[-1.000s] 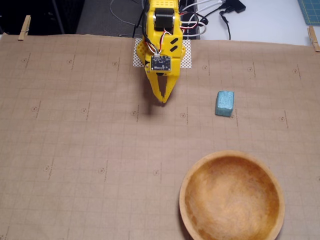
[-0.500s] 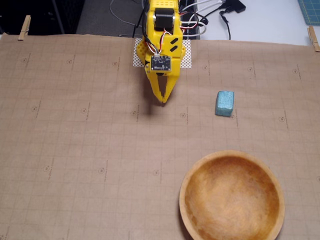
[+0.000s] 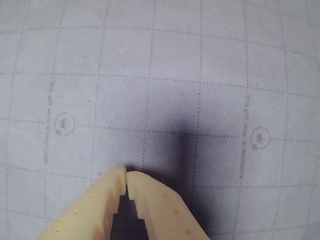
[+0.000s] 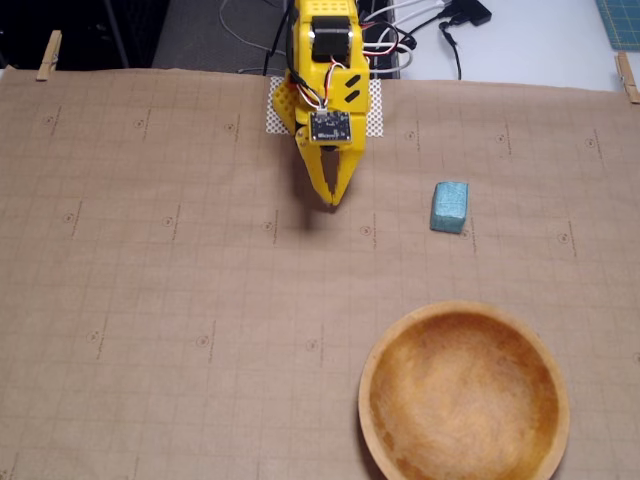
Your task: Grasp a blue block and put it in the bowl.
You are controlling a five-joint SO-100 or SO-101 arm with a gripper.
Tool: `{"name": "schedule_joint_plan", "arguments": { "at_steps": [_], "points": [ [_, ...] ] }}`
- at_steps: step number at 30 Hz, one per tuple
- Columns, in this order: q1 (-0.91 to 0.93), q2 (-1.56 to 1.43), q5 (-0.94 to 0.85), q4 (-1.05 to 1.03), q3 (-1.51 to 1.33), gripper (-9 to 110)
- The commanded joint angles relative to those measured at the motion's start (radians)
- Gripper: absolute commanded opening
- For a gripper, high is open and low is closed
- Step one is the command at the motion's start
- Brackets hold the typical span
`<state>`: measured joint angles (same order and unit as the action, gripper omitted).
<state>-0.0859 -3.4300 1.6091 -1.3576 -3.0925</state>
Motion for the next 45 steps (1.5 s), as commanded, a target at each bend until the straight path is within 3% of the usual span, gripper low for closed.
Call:
{"name": "schedule_joint_plan", "arguments": {
  "at_steps": [1, 13, 27, 35, 40, 45],
  "points": [
    [-0.008, -0.008, -0.005, 0.008, 0.147, -3],
    [-0.006, 0.000, -0.003, 0.018, 0.416, -3],
    [-0.037, 0.014, -0.006, 0.382, 0.390, -3],
    [-0.160, 0.255, 0.005, 0.483, 0.417, -3],
    [-0.219, 0.391, 0.006, 0.492, 0.466, 5],
    [-0.331, 0.469, 0.009, 0.492, 0.486, 21]
  ]
}}
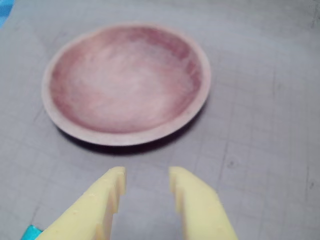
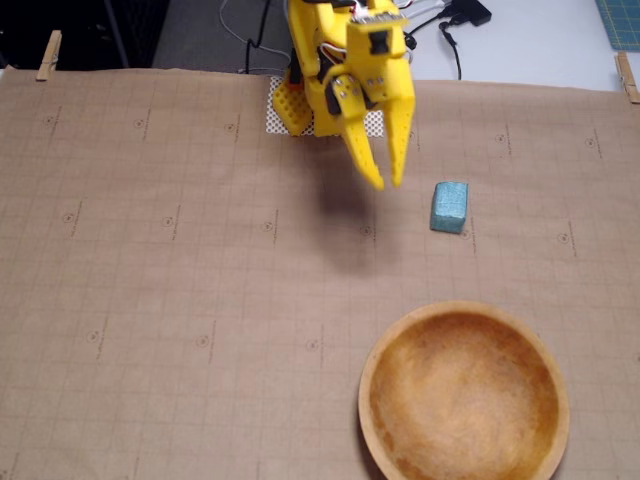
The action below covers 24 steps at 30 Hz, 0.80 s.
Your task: Grasp a blue block and put it in the bowl.
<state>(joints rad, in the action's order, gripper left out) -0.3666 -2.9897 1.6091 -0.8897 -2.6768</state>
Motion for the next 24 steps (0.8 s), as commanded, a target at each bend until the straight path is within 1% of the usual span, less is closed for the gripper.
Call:
{"name": "schedule_joint_plan", "arguments": {
  "at_steps": [1, 4, 6, 11, 18, 24],
  "points": [
    [-0.071, 0.034, 0.009, 0.025, 0.071, 23],
    [-0.138, 0.049, 0.017, 0.025, 0.071, 31],
    [-0.181, 0.051, 0.058, 0.023, 0.069, 36],
    [-0.285, 0.051, 0.140, 0.021, 0.061, 44],
    [-0.426, 0.052, 0.227, 0.021, 0.061, 51],
    [-0.500, 0.054, 0.339, 0.020, 0.057, 52]
  ]
}}
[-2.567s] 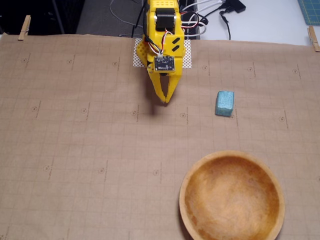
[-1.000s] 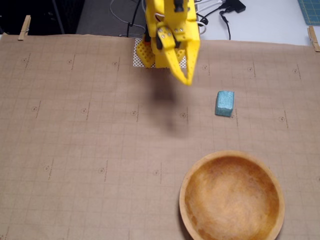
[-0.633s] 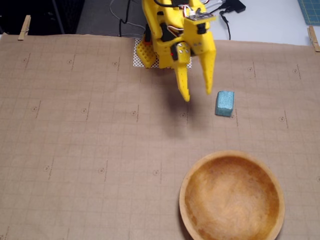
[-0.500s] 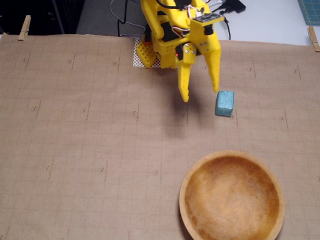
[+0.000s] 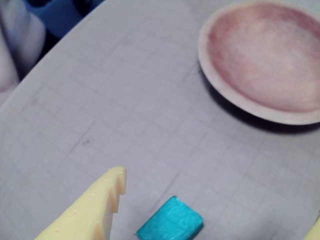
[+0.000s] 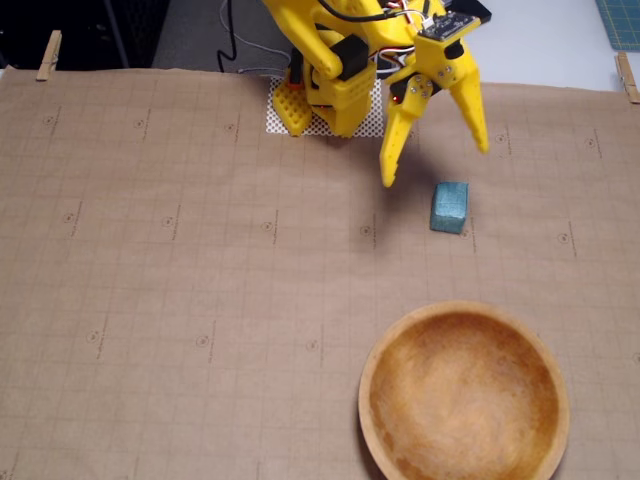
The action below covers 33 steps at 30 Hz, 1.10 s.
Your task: Grasp a blue block and put it in the bowl.
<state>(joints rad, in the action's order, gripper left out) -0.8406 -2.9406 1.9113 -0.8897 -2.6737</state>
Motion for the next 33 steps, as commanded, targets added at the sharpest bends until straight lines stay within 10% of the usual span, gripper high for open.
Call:
{"name": "schedule_joint_plan", "arguments": {
  "at_steps": [1, 33],
  "points": [
    [-0.034, 0.005, 0.055, 0.020, 0.054, 52],
    [-0.140, 0.265, 0.193, 0.034, 0.103, 52]
  ]
}}
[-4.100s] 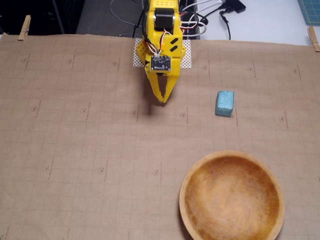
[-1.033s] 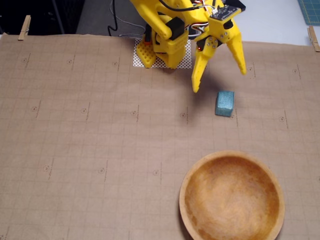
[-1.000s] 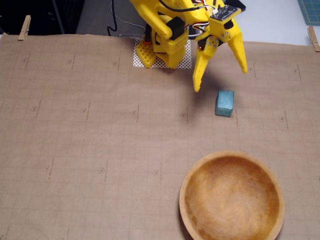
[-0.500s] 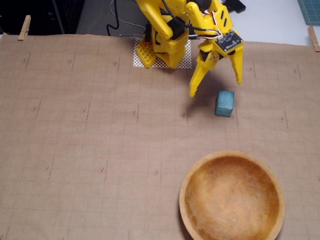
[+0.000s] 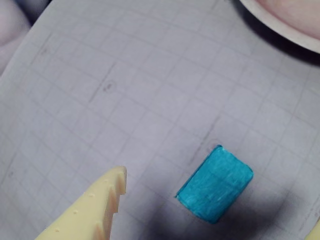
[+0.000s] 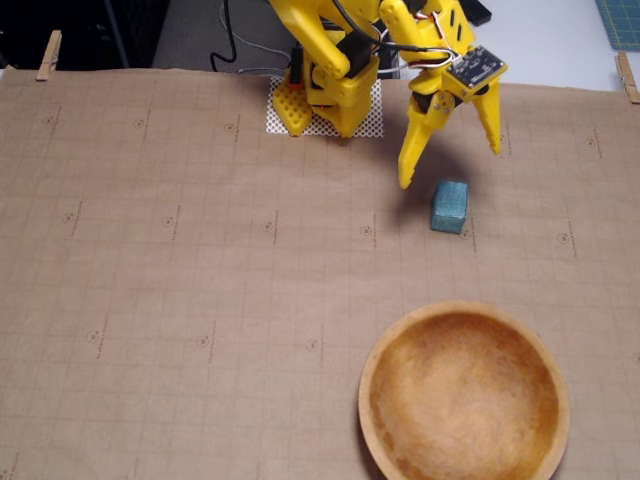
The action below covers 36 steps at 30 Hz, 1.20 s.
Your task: Grasp a blue block and put it in the bowl.
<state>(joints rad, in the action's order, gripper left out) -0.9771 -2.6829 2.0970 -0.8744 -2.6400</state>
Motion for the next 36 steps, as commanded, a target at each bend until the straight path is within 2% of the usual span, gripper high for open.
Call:
{"name": "schedule_joint_plan", "arguments": {
  "at_steps": [1, 17, 36],
  "points": [
    [-0.002, 0.029, 0.009, 0.018, 0.078, 52],
    [0.051, 0.402, 0.184, 0.020, 0.293, 52],
    [0.078, 0.669, 0.313, 0.020, 0.348, 52]
  ]
}}
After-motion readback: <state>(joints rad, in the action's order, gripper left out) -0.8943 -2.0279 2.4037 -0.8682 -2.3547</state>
